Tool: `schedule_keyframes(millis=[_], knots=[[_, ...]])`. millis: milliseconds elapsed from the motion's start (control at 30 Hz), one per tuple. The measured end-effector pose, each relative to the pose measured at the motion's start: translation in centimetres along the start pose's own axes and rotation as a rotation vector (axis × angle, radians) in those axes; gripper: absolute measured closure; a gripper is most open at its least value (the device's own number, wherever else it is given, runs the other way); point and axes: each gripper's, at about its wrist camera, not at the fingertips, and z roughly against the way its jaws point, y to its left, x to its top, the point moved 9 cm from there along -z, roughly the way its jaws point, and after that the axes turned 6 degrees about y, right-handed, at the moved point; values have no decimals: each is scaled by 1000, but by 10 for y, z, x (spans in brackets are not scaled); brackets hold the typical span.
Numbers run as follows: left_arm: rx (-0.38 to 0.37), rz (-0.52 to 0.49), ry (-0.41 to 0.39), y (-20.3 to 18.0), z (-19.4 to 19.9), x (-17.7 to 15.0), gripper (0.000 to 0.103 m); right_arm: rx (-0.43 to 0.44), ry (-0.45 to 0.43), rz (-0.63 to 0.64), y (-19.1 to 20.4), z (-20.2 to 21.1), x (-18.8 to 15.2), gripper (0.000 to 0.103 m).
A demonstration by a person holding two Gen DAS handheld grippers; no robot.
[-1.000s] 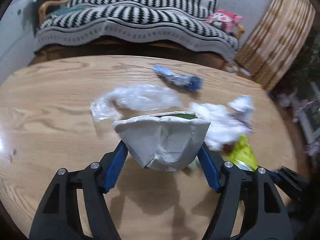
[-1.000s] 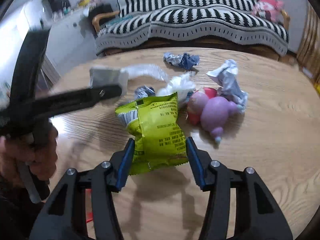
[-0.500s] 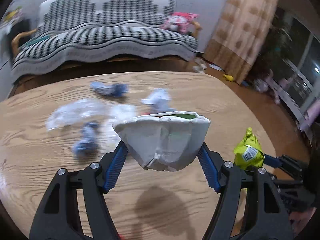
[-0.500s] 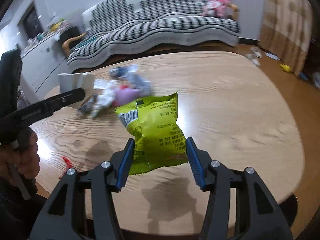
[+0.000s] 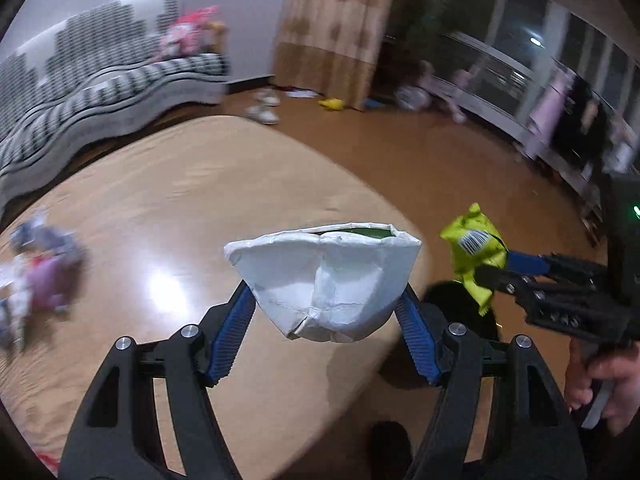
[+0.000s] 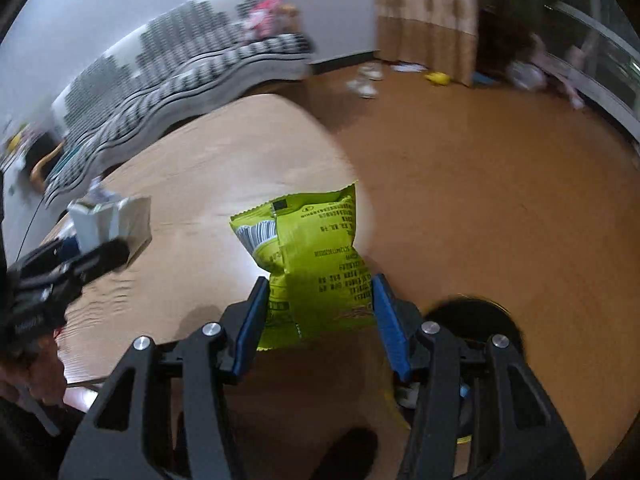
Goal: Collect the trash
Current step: 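Carry both items over the bin and open both tools to drop them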
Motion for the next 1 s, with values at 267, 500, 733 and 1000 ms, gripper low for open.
schedule_keyframes(millis=[267,500,733,1000], knots=[[-171,-188,53,-137,-52,-19,35,-128,78,-220,-135,1,-51,51],[-208,-254,103,-181,-88,-26,35,-154,176,-333,-197,-16,-89,51],[-213,-255,133,-194,-114,-19,35,-149,176,-345,-198,-16,-90,50],[-216,-261,159,-203,-133,-24,34,-152,127,-379,-206,-10,-80,31]])
